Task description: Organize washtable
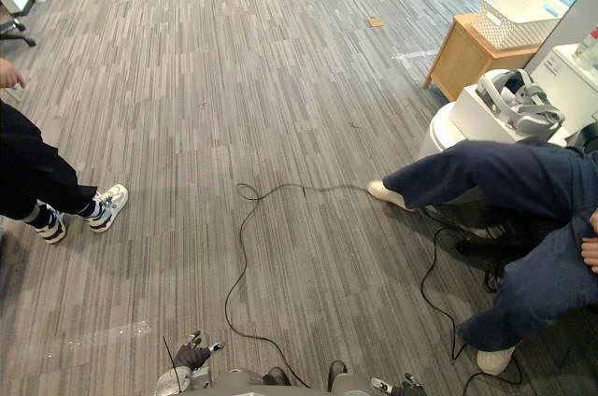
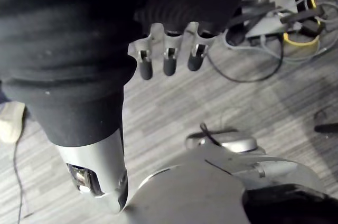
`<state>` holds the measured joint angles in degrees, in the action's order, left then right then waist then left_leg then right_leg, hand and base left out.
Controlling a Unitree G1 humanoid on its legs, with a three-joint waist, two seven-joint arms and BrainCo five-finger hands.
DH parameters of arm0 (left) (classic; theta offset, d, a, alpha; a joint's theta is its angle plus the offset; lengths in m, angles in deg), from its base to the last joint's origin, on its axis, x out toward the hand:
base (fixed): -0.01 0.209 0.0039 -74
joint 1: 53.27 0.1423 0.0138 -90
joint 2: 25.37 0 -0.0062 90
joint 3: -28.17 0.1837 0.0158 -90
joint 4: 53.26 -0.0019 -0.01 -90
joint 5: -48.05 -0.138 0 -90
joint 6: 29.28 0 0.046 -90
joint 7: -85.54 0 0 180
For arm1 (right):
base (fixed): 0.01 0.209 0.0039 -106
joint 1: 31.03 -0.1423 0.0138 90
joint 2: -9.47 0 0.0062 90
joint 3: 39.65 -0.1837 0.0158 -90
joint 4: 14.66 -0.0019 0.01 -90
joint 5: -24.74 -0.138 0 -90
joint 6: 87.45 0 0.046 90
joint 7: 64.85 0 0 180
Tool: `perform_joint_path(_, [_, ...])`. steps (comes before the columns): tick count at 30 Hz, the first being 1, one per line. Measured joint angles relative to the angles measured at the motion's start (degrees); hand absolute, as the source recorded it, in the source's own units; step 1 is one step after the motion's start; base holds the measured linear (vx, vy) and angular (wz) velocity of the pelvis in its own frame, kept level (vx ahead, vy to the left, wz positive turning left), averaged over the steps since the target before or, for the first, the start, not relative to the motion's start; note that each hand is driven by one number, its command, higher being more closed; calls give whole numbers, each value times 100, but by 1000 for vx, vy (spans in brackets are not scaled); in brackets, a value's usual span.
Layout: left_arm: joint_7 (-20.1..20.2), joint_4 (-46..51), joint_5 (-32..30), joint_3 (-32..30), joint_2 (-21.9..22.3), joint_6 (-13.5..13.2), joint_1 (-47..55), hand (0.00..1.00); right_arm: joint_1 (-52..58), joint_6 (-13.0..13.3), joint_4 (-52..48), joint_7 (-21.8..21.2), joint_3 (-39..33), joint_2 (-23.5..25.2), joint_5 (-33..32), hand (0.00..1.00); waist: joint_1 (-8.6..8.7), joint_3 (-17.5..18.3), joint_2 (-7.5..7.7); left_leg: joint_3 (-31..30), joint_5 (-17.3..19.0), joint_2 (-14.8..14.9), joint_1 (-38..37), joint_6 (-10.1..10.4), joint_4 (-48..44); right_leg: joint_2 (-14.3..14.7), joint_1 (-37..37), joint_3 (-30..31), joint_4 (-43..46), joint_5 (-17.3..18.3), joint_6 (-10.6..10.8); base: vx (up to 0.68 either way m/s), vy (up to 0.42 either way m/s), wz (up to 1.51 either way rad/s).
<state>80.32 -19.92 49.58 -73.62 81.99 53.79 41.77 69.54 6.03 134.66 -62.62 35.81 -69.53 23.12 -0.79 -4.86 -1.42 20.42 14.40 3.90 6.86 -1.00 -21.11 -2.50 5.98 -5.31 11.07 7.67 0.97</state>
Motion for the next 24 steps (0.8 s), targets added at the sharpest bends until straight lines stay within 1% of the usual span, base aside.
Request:
perform_joint_path(1, [-3, 11, 0, 0, 6, -5, -7, 0, 2, 5, -11, 10, -10, 3, -5, 0, 9, 2, -8, 21, 38, 39, -20, 45, 4, 0, -3, -51, -1, 0, 0, -98, -29, 6])
perform_joint_path(2, [-1, 11, 1, 7, 60, -4, -28, 0, 17, 5, -26, 14, -33, -5, -7, 0, 17, 23, -48, 95, 67, 102, -112, 119, 237, 32, -50, -94, -21, -31, 8, -45, 15, 8])
perform_joint_path(3, [0, 15, 0, 10, 96, -5, -34, 0, 22, 3, -26, 18, -64, -2, -6, 0, 17, 36, -52, 142, 55, 69, -185, 100, 440, 46, -63, -93, -70, -91, 43, -79, 77, 18])
perform_joint_path(4, [2, 41, -1, 112, 93, -20, -9, 0, 41, -1, -6, 24, -80, 34, -5, 0, 16, 150, 22, 88, -170, -104, -238, 42, 791, -31, -89, -96, -303, -171, 119, -67, 81, 17])
perform_joint_path(5, [2, 41, -1, 195, 52, -30, -4, 0, 49, 0, 0, 25, -79, 53, -7, 0, 20, 175, 59, 63, -250, -153, -248, -5, 915, -49, -80, -107, -371, -226, 136, -116, 103, 23])
perform_joint_path(6, [7, 26, -3, 371, -43, -29, 0, 0, 58, -1, 16, 28, -83, 118, -15, 0, 26, 222, 122, 20, -408, -261, -279, -52, 1138, -85, -87, -115, -512, -325, 151, -81, 75, 18])
perform_joint_path(7, [9, 3, -6, 518, -97, -30, 4, 0, 61, -1, 24, 26, -83, 129, -16, 0, 25, 236, 143, -2, -555, -355, -339, -87, 1342, -128, -119, -139, -644, -419, 200, -91, 93, 17])
perform_joint_path(9, [13, -20, -9, 566, -127, -29, 14, 0, 46, 2, 59, 12, -82, 129, -16, 0, 30, 238, 133, -85, -702, -468, -426, -122, 1548, -171, -233, -171, -816, -534, 228, -45, 72, 13])
perform_joint_path(12, [14, -142, -9, 741, -264, -32, 22, 0, 4, 6, 177, 10, -82, 113, -9, 0, 38, 265, 133, -225, -788, -565, -526, -141, 1668, -181, -329, -210, -930, -612, 263, -68, 43, 11])
perform_joint_path(14, [15, -234, -9, 741, -299, -29, 29, 0, -20, 6, 237, 9, -82, 107, -5, 0, 43, 270, 141, -256, -827, -594, -583, -199, 1741, -185, -381, -204, -934, -627, 253, -52, 34, 2])
perform_joint_path(18, [12, -252, 0, 655, -369, 2, 162, 0, -39, 2, 247, 8, -82, 116, -3, 0, 45, 258, 168, -256, -878, -600, -576, -201, 1756, -190, -319, -160, -812, -624, 214, -64, 18, 0])
perform_joint_path(19, [10, -236, 1, 622, -368, 2, 156, 0, -67, 1, 259, 7, -73, 119, 0, 0, 45, 237, 192, -251, -859, -571, -509, -175, 1612, -193, -244, -112, -662, -547, 168, -73, -16, 3])
perform_joint_path(20, [16, -206, 1, 464, -367, 1, 154, 0, -109, 0, 267, 7, -64, 134, 1, 0, 47, 184, 230, -241, -748, -511, -409, -45, 1348, -199, -170, -74, -463, -430, 110, -51, -35, 5])
perform_joint_path(21, [17, -168, 1, 368, -349, 1, 154, 0, -129, 0, 264, 8, -54, 143, 1, 0, 49, 122, 247, -239, -633, -448, -312, 37, 1057, -195, -151, -69, -342, -355, 56, -85, -69, 3])
perform_joint_path(22, [14, 40, 4, 0, -300, -1, 157, 0, -153, 5, 202, 4, -1, 125, 0, 0, 7, -27, 244, -225, -263, -150, 101, 167, -109, -167, -82, -60, -9, -109, 72, -158, -41, 2])
perform_joint_path(23, [18, 153, 15, -157, -249, 1, 159, 0, -170, 5, 160, 9, 21, 107, -2, 0, -5, -113, 211, -235, -190, 64, 413, 155, -931, -98, -61, -67, 151, 7, 84, -218, -34, 0])
perform_joint_path(24, [16, 272, 17, -229, -198, 1, 168, 0, -168, 2, 55, 17, 97, 77, 0, 0, -12, -193, 179, -261, -258, 258, 688, 235, -1580, -48, -125, -57, 170, 38, 50, -184, 15, -7])
